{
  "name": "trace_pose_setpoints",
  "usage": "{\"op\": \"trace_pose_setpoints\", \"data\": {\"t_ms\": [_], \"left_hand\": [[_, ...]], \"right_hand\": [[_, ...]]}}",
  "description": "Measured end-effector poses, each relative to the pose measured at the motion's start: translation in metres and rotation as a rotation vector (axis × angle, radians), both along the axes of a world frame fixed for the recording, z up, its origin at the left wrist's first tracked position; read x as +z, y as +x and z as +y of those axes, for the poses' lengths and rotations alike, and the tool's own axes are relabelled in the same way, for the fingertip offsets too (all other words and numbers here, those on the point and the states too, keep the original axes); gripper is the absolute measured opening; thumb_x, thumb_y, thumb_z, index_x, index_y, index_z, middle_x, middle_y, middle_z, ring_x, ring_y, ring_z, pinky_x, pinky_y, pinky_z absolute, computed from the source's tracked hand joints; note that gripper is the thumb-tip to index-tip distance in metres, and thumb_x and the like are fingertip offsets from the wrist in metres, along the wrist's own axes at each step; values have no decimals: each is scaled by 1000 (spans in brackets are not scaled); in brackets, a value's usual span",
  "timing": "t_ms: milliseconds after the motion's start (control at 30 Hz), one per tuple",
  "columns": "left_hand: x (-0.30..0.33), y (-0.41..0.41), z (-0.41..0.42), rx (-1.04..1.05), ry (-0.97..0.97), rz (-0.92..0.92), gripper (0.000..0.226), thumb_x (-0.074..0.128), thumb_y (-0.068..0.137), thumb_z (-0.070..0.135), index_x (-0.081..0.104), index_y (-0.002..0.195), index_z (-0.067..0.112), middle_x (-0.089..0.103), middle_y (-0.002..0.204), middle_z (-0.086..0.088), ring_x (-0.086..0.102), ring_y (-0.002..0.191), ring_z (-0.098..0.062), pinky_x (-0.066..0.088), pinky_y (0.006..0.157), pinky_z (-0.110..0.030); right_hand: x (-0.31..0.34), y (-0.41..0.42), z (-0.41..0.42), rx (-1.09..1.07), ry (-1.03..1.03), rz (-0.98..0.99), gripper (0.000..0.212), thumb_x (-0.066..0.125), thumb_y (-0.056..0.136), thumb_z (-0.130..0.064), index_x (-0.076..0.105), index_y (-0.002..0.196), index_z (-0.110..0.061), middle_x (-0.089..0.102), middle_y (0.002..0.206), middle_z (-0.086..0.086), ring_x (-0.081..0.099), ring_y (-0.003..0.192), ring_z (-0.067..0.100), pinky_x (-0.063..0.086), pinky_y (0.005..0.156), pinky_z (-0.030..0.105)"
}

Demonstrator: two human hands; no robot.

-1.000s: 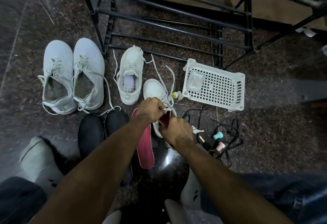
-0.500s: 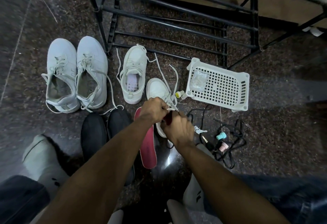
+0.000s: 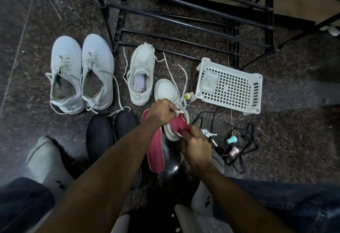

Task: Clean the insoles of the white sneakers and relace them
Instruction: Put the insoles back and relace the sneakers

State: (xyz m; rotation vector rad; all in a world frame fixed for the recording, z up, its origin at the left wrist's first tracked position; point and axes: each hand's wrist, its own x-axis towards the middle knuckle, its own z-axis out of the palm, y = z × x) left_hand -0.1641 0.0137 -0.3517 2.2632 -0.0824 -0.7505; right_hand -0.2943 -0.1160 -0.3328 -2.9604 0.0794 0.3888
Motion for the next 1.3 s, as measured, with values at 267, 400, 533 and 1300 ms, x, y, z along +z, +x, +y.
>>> {"op": "trace_pose_setpoints", "data": {"t_ms": [267, 400, 533, 1300], "left_hand": [[-2, -1, 0, 3, 7, -6, 18, 75, 80, 20, 78, 98, 21, 73, 110, 9, 65, 101, -11, 51, 90, -26], [-2, 0, 0, 0, 16, -13, 16, 74, 81, 19, 78, 96, 20, 73, 107, 8, 66, 100, -11, 51, 88, -25], [-2, 0, 0, -13, 23, -18, 16, 75, 80, 20, 78, 95, 21, 72, 110, 8, 65, 102, -12, 51, 89, -26], [-5, -7, -2, -50, 68, -35, 13, 72, 82, 25, 76, 94, 28, 71, 110, 6, 65, 101, -21, 54, 87, -39]], "right_hand": [[-6, 53, 13, 75, -103, 218, 24, 53, 96, -24, 62, 118, -25, 51, 118, -1, 68, 87, 28, 53, 65, 35], [-5, 70, 13, 243, -170, 286, 22, 49, 97, -26, 62, 114, -21, 58, 115, 3, 68, 91, 30, 44, 64, 34], [6, 77, -11, 405, 0, 415, 32, 45, 96, -34, 56, 126, -30, 50, 127, -2, 60, 106, 28, 47, 75, 37], [-18, 79, 33, 360, -420, 722, 48, 54, 96, -39, 45, 137, -16, 52, 136, -3, 62, 111, 24, 48, 66, 34]]}}
